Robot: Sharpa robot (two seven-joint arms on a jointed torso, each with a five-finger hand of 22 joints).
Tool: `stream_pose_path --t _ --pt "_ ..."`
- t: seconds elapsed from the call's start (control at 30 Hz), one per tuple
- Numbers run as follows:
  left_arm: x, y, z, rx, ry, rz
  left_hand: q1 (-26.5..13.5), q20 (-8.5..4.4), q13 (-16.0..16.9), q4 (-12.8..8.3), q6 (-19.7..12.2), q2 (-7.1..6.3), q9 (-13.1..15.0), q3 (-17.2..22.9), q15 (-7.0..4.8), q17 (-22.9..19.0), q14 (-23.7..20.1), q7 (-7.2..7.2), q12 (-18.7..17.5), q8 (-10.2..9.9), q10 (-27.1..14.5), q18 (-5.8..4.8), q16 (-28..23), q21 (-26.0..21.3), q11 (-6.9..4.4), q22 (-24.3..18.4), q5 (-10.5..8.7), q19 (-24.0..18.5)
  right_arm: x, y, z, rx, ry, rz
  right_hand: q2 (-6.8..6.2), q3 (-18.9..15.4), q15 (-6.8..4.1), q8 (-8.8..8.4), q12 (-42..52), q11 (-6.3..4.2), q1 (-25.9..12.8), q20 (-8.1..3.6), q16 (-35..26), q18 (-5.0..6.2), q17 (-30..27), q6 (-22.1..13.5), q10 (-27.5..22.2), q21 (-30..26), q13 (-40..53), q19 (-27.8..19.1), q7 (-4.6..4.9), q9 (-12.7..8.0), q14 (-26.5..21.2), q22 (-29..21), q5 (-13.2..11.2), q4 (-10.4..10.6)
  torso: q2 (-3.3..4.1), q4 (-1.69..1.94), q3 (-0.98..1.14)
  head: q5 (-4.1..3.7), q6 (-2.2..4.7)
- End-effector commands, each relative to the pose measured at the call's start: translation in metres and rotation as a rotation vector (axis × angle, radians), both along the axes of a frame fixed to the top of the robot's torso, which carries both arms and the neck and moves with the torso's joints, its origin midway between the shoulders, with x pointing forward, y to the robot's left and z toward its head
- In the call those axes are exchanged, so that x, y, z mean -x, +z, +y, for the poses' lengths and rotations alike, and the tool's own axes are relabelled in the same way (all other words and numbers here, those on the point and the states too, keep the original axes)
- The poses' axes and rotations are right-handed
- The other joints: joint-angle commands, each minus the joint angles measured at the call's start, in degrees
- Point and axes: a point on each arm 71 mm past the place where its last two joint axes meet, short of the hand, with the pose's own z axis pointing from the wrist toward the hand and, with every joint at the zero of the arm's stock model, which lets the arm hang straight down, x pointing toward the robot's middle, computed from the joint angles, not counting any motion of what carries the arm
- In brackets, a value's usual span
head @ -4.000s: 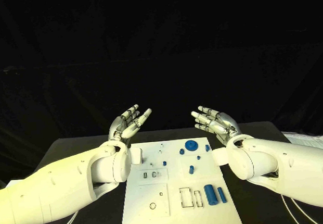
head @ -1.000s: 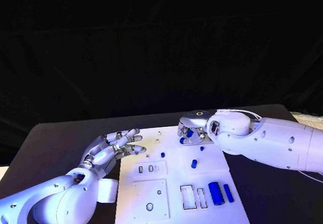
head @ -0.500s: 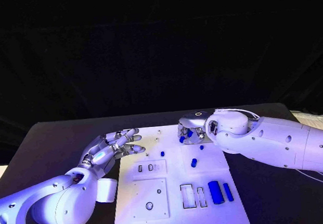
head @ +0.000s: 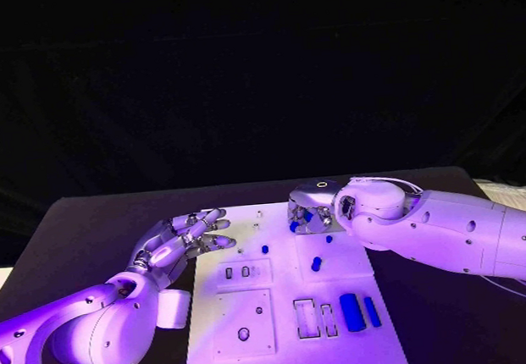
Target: Assemble the parts on the task board
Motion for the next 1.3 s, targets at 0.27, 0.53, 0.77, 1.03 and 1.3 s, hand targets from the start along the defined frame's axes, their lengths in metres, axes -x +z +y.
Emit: stream_pose_path --t 0.27,0.53,0.77,1.03,1.3 --pt "-0.001 0.0 0.0 0.006 0.0 0.003 -0.4 0.14 -0.1 -0.2 -0.4 0.25 -0.1 -0.1 0.01 0.1 -0.3 0.23 -0.3 -0.4 -0.3 0.58 -0.3 -0.2 0.27 -0.1 -0.21 -0.3 0.002 0.016 0.008 -0.121 -0.03 -0.132 1.42 0.1 -0.6 0.11 0.1 -0.05 -0.4 -0.15 0.6 -1.17 0.2 0.8 0.8 0.7 0.0 0.5 -0.14 0.9 2.5 0.8 -0.7 0.9 0.14 0.15 -0.02 0.2 0.7" --pt "-0.001 0.0 -0.001 0.013 0.001 0.01 -0.2 0.15 -0.1 -0.3 -0.4 0.33 -0.1 0.0 0.01 0.2 -0.2 0.25 -0.4 -0.4 -0.4 0.6 -0.3 -0.2 0.28 -0.1 -0.19 -0.2 -0.005 0.02 0.02 -0.151 -0.05 -0.171 1.41 0.3 -0.62 -0.04 -0.1 -0.02 -0.4 -0.19 0.6 -1.19 0.1 0.7 0.8 0.8 -0.1 0.5 -0.06 0.9 2.5 1.0 -1.2 1.1 0.31 0.19 -0.1 0.47 1.3" --pt "0.0 0.001 -0.002 0.016 -0.004 0.01 -0.2 0.15 -0.1 -0.3 -0.4 0.33 -0.1 0.0 0.01 0.2 -0.2 0.25 -0.4 -0.4 -0.4 0.6 -0.3 -0.2 0.28 -0.1 -0.19 -0.2 -0.012 0.019 0.033 -0.143 -0.057 -0.174 1.35 0.4 -0.59 -0.16 -0.1 0.03 -0.4 -0.19 0.6 -1.2 0.1 0.6 0.6 0.9 -0.1 0.5 0.02 0.9 2.5 1.1 -1.5 1.2 0.49 0.53 -0.12 0.42 1.34" --pt "0.0 0.003 -0.002 0.017 -0.005 0.007 -0.2 0.16 -0.1 -0.4 -0.5 0.35 0.0 0.0 0.01 0.3 -0.2 0.26 -0.4 -0.4 -0.4 0.6 -0.3 -0.2 0.29 -0.1 -0.19 -0.2 -0.02 0.015 0.042 -0.131 -0.058 -0.169 1.0 0.4 -0.49 -0.38 -0.2 0.16 -0.6 -0.14 0.8 -1.22 0.2 0.4 0.4 1.1 -0.2 0.4 0.17 1.0 2.4 1.2 -1.8 1.5 0.64 0.72 -0.15 0.61 1.13" --pt "-0.001 0.004 -0.002 0.018 -0.006 0.004 -0.2 0.16 -0.1 -0.4 -0.5 0.35 0.0 0.0 0.01 0.3 -0.2 0.26 -0.4 -0.4 -0.4 0.6 -0.3 -0.2 0.29 -0.1 -0.19 -0.2 -0.025 0.01 0.049 -0.108 -0.062 -0.144 0.89 0.3 -0.48 -0.41 -0.2 0.17 -0.6 -0.13 0.8 -1.23 0.3 0.4 0.3 1.1 -0.2 0.4 0.17 1.0 2.4 1.3 -1.8 1.5 0.72 0.7 -0.16 0.81 1.02"
